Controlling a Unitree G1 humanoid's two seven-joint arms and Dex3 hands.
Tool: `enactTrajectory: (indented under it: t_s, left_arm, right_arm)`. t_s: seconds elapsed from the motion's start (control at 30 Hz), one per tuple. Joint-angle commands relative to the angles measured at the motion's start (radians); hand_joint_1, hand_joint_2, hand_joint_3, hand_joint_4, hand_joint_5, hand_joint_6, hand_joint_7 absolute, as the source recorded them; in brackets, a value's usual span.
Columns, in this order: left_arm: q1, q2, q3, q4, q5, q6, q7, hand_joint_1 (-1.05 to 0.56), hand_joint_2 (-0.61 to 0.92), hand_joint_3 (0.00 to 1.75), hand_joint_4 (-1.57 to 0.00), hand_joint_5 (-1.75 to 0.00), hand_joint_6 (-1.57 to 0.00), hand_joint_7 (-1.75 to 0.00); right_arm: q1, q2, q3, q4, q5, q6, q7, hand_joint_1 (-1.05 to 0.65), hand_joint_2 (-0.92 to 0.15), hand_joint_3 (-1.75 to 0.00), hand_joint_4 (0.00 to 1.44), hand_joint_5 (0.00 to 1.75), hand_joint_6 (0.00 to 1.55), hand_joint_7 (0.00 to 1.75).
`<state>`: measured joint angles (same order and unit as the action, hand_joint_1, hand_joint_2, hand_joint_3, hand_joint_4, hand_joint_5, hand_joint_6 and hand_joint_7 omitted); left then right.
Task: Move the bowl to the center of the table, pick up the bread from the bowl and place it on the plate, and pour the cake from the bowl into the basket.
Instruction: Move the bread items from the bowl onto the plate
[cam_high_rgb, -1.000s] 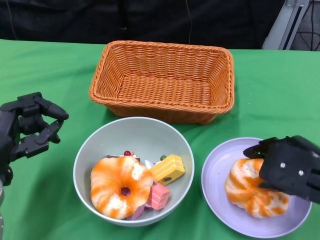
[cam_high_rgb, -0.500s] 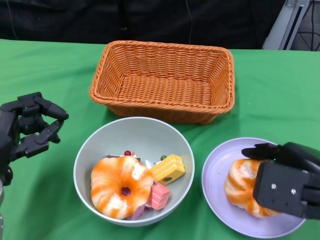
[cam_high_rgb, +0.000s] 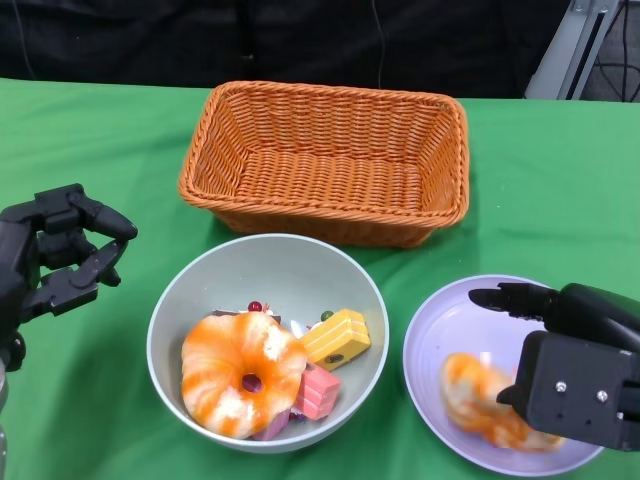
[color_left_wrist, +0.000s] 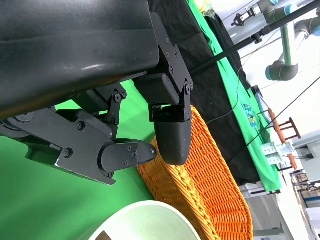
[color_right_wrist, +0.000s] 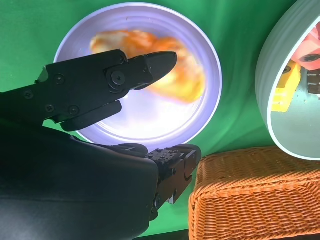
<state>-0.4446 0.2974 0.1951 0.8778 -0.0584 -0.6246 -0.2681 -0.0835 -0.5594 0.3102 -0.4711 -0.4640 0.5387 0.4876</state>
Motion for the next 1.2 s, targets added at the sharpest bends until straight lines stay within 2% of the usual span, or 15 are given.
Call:
enactTrajectory:
  t_s: [0.03,0.17,0.33,0.6,0.63,0.7,0.83,1.2]
  left_arm:
    - [0.000,0.022,0.003,0.004,-0.003,-0.011,0.005,-0.10,0.76,0.59,-0.85,-1.43,-0.86,-1.05]
    - [0.000,0.023,0.003,0.008,-0.006,-0.012,-0.002,-0.10,0.76,0.58,-0.85,-1.43,-0.85,-1.05]
    - [0.000,0.023,0.003,0.009,-0.003,-0.013,0.000,-0.10,0.75,0.57,-0.85,-1.43,-0.85,-1.05]
    - [0.002,0.026,-0.001,0.009,0.012,-0.019,0.014,-0.12,0.76,0.56,-0.84,-1.43,-0.85,-1.05]
    - [0.002,0.025,-0.001,0.008,0.012,-0.017,0.015,-0.12,0.76,0.56,-0.84,-1.43,-0.85,-1.05]
    - [0.002,0.024,0.000,0.006,0.011,-0.015,0.017,-0.12,0.76,0.56,-0.85,-1.44,-0.86,-1.06]
    - [0.000,0.024,0.000,0.011,0.006,-0.020,0.009,-0.11,0.76,0.56,-0.86,-1.44,-0.86,-1.05]
    - [0.003,0.018,-0.004,0.008,0.003,-0.026,0.010,-0.11,0.76,0.57,-0.85,-1.43,-0.86,-1.04]
  right_arm:
    - [-0.009,-0.011,-0.062,-0.033,0.053,-0.016,0.036,-0.68,-0.92,-0.06,0.16,0.00,0.25,0.00]
    - [-0.035,-0.013,-0.091,-0.043,0.094,0.009,0.081,-0.80,-0.92,-0.14,0.11,0.00,0.20,0.00]
    - [-0.040,-0.014,-0.096,-0.044,0.102,0.014,0.091,-0.82,-0.92,-0.17,0.11,0.00,0.19,0.00]
    - [-0.081,-0.021,-0.151,-0.002,0.198,-0.022,0.135,-0.87,-0.92,-0.21,0.13,0.02,0.20,0.01]
    - [-0.078,-0.004,-0.173,0.015,0.230,-0.062,0.127,-0.87,-0.92,-0.21,0.13,0.02,0.20,0.01]
    - [-0.072,0.029,-0.212,0.046,0.295,-0.133,0.113,-0.80,-0.92,-0.17,0.24,0.06,0.27,0.03]
    - [-0.089,0.076,-0.258,0.110,0.425,-0.201,0.126,-0.74,-0.92,-0.11,0.26,0.06,0.30,0.03]
    - [-0.202,0.078,-0.236,0.196,0.521,-0.246,0.171,-0.73,-0.92,-0.09,0.30,0.06,0.31,0.01]
